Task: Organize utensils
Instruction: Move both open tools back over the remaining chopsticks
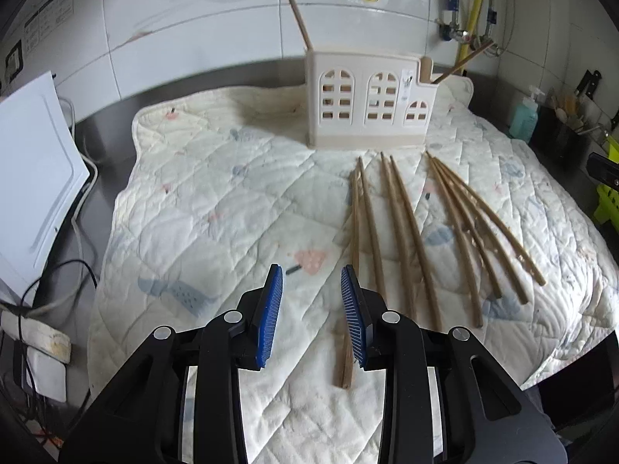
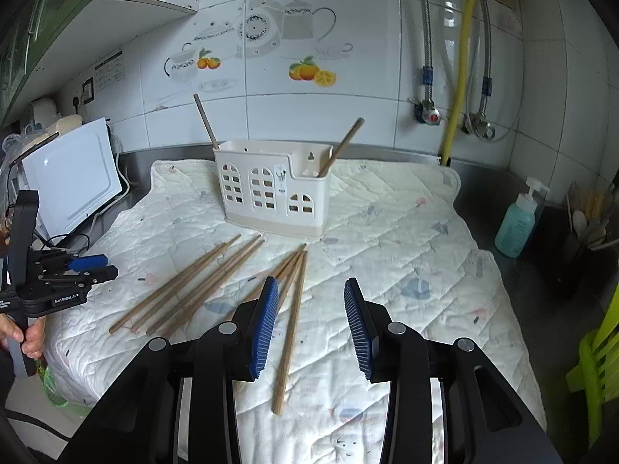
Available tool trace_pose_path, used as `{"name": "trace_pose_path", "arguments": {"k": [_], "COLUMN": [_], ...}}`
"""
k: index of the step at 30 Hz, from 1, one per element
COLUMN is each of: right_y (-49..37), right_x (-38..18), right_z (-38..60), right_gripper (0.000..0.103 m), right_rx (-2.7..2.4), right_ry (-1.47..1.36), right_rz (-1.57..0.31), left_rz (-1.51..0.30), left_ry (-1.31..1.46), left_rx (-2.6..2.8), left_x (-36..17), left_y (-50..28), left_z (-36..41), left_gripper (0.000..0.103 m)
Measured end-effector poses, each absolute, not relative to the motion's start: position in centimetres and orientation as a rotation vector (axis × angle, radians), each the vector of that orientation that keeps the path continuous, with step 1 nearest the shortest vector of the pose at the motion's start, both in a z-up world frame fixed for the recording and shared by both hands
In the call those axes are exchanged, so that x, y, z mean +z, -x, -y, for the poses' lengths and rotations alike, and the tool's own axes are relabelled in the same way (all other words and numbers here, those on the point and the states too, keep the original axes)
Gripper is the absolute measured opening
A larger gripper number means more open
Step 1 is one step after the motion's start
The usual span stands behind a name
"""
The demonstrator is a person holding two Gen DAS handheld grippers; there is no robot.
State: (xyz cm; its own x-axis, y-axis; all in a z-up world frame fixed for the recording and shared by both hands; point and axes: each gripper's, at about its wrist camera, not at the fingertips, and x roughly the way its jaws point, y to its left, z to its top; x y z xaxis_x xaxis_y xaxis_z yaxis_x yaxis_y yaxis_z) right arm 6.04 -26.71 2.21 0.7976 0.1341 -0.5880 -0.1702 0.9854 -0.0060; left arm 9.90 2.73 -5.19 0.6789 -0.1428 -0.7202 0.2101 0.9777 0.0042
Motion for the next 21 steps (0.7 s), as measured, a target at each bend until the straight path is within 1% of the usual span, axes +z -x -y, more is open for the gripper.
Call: {"name": "trace_pose_path", "arguments": {"k": [3, 9, 14, 21], "right_y": [-5.8, -5.6, -5.3, -5.1], "right_x": [0.3, -2.8, -4.2, -5.6], "right_z": [26.8, 26.9, 26.6, 26.5], "right_gripper": [0.035, 0.035, 0.035, 0.035], "right_rx": [0.148, 0.141, 0.141, 0.144], "right_ry": [0.039, 0.012, 0.011, 0.0], "right_rz": [-0.669, -0.741, -0.774, -0.809], "left_rz": [-0.842, -0.892, -0.905, -0.896], "left_ry": [-0.096, -0.085, -0.074, -0.044], "left_rx": [-0.182, -0.17, -0.18, -0.198], "left_x": [-7.0, -8.9, -9.5, -8.8], "left_y": [-9.7, -10.0, -10.2, -9.8], "left_z": [-3.0, -3.5, -3.4, -3.2], "left_gripper": [0.032, 0.032, 0.032, 0.032]}}
